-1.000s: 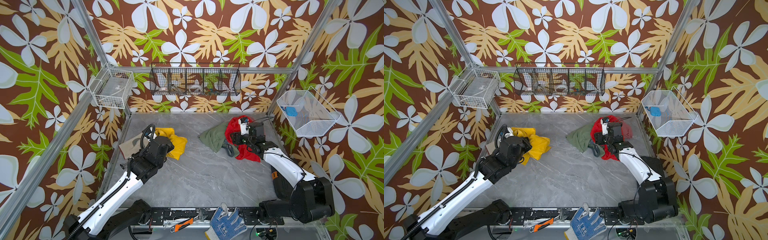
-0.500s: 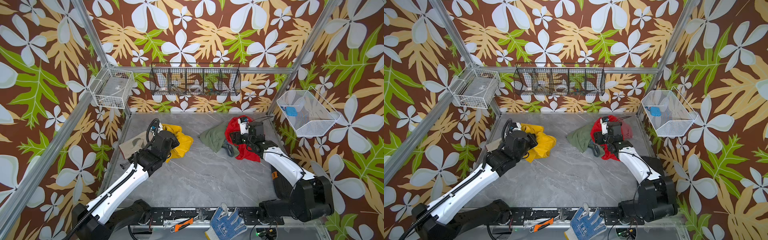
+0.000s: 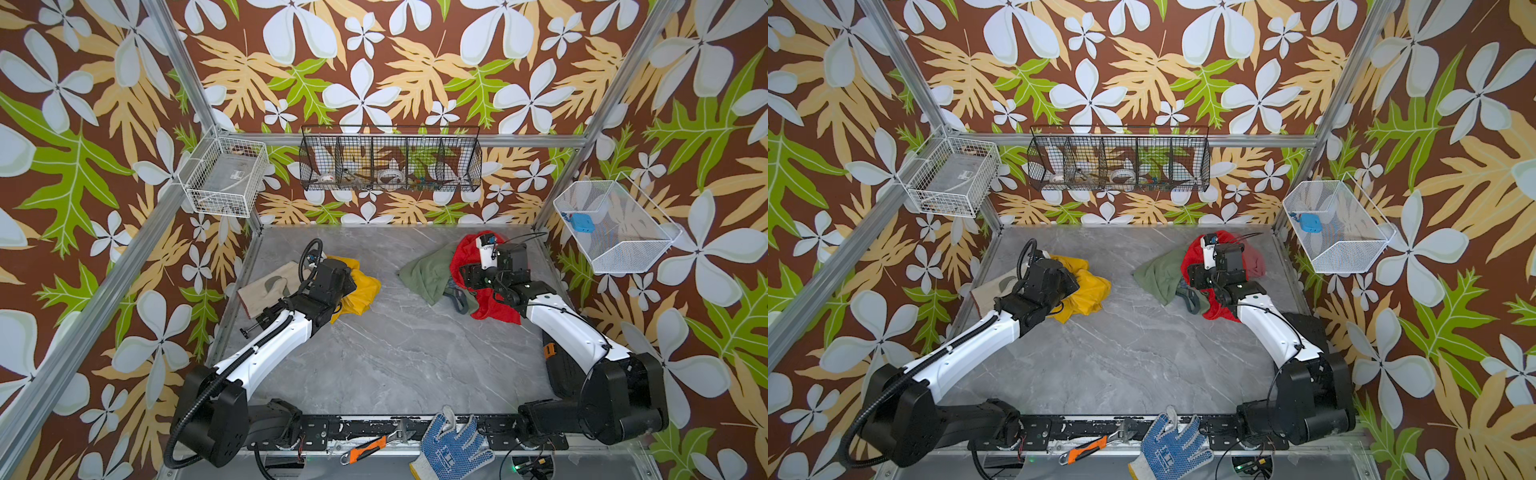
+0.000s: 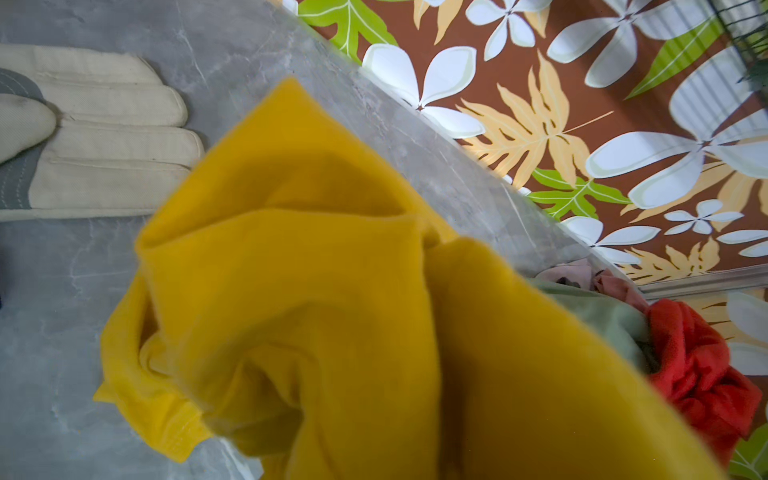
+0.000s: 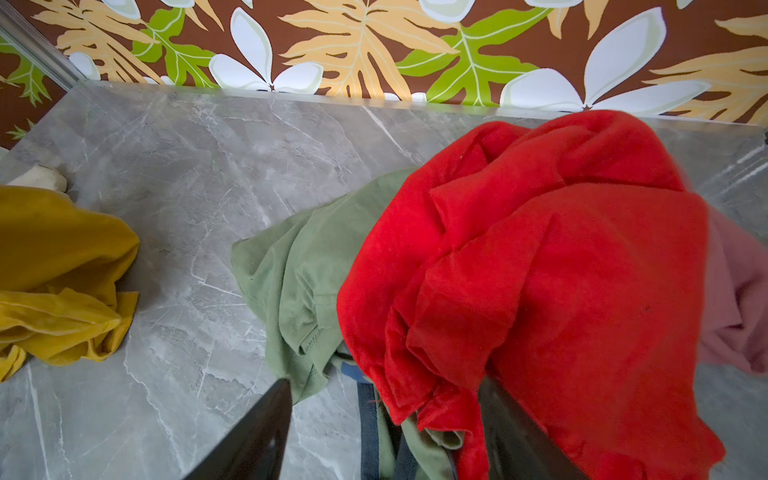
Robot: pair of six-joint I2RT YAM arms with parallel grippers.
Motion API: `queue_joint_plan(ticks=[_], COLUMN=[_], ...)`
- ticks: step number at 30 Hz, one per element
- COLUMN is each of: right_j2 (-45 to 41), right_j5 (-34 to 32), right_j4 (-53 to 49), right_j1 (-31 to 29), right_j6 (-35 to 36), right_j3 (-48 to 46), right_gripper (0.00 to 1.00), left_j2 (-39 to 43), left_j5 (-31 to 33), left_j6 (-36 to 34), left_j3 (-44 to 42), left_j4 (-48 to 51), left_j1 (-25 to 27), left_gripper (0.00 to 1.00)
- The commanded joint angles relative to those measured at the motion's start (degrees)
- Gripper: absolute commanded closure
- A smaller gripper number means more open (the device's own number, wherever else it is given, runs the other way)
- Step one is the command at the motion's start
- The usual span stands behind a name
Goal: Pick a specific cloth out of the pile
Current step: 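Carry the yellow cloth with the left gripper farther from the robot beside the glove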
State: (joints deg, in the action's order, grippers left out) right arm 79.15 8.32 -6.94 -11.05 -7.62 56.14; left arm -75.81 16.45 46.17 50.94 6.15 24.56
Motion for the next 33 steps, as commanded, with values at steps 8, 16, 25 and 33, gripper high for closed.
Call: queue_joint_plan(ticks=[8, 16, 25, 33], right_j2=[-0.88, -0.94, -1.11, -0.39], right_j5=[-1.85, -2.96, -3.74, -3.87], right_j4=[-1.08, -1.59, -1.67, -2.24], right_j1=[-0.03, -0.03, -0.03, -0.03], right_j6=[-0.43, -0.02, 0.58, 1.07], right_j3=[-0.35, -0.33, -0.66, 0.61], right_gripper=[0.30, 0.29, 0.29, 0.29], left_j2=[-8.51, -16.91, -16.18, -13.84], left_j5=[2.44, -0.32, 2.08, 1.46], left_j6=[2.60, 4.40, 5.51, 4.93], left_j3=[-2.74, 0.21, -0.14, -0.66], left_j4=[-10.14, -1.41, 1.41, 3.16], left_j1=[-0.21, -0.21, -0.63, -1.09], left_gripper=[1.00, 0.91, 0.46, 0.41])
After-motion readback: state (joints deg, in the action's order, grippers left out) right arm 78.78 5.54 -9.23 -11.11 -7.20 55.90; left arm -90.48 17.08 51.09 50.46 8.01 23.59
